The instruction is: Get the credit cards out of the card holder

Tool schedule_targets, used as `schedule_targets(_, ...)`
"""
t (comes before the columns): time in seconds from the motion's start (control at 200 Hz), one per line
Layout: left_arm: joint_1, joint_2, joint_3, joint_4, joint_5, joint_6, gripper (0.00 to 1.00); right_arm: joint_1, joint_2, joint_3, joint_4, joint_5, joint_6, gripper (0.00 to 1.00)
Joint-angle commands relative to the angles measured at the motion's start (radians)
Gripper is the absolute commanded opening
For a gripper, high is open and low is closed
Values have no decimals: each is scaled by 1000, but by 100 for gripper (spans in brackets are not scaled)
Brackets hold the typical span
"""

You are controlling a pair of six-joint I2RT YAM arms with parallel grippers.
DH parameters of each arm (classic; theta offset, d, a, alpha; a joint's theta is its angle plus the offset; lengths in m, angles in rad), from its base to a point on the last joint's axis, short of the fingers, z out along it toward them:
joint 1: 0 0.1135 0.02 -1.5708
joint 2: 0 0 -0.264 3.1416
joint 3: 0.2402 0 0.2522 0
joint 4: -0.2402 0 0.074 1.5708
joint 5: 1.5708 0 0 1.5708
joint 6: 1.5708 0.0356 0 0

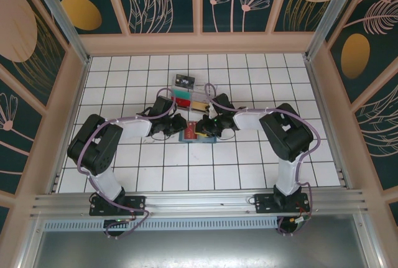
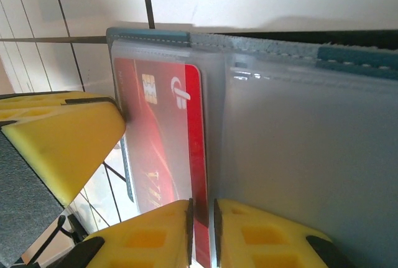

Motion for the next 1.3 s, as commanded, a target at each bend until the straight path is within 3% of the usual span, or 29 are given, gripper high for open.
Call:
schedule_targets(0.0, -3, 15, -43, -44, -8, -16, 16, 8, 46, 7, 13, -16, -7, 21)
schedule_targets(0.24, -3, -8, -119, 36, 43, -64, 15, 5, 70, -2, 137, -85, 19, 16)
schedule_targets(0.455, -3, -7, -134, 46, 47, -65, 15, 6, 75, 14, 110, -80, 0, 0)
schedule_targets(0.896, -3, -23, 8, -56, -20, 16, 29, -42, -42, -58, 10, -90, -56, 0)
schedule_targets(1.296, -3, -63, 88, -59, 22, 49, 24, -45, -34, -54, -2, -91, -74, 0)
